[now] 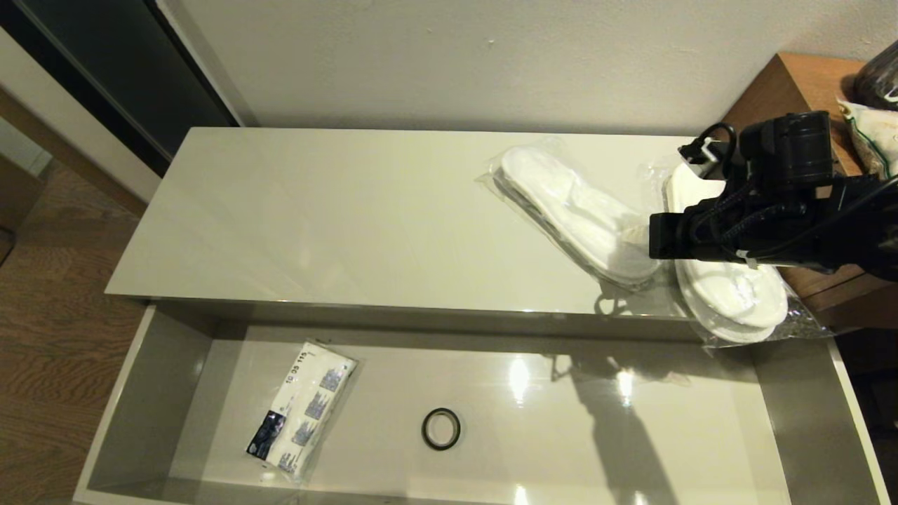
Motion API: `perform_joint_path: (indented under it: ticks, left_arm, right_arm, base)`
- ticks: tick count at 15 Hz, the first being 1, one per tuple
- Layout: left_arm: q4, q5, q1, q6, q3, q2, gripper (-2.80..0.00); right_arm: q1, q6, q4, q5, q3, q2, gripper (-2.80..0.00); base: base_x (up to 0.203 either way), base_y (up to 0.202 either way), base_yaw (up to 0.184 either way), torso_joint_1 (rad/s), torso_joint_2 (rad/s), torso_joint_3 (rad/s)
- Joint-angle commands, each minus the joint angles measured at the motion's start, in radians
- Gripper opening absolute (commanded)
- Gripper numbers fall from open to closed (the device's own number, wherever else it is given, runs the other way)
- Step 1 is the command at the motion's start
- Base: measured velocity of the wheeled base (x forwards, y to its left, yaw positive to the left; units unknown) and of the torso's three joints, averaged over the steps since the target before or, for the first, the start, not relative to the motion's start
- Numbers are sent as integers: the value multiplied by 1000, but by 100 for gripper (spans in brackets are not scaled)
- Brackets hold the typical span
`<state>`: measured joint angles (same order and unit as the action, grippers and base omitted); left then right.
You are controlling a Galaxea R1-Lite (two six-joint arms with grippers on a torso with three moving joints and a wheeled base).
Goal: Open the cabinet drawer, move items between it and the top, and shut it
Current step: Pick up the disposable slippers on the table
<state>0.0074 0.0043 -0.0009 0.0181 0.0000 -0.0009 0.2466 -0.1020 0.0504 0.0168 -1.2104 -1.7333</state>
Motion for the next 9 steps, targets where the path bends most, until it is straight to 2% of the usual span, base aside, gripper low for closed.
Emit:
perform_joint_path:
  ticks: [1,9]
  left_arm:
    - [0,0,-1,0,-1,2,-280]
    - [0,0,-1,0,-1,1,-280]
  right_arm:
    - [0,1,6,1,0,10,0]
    - [2,-4,84,7,15,-74,0]
  base:
    - [0,0,0,0,0,0]
    - [0,0,0,0,0,0]
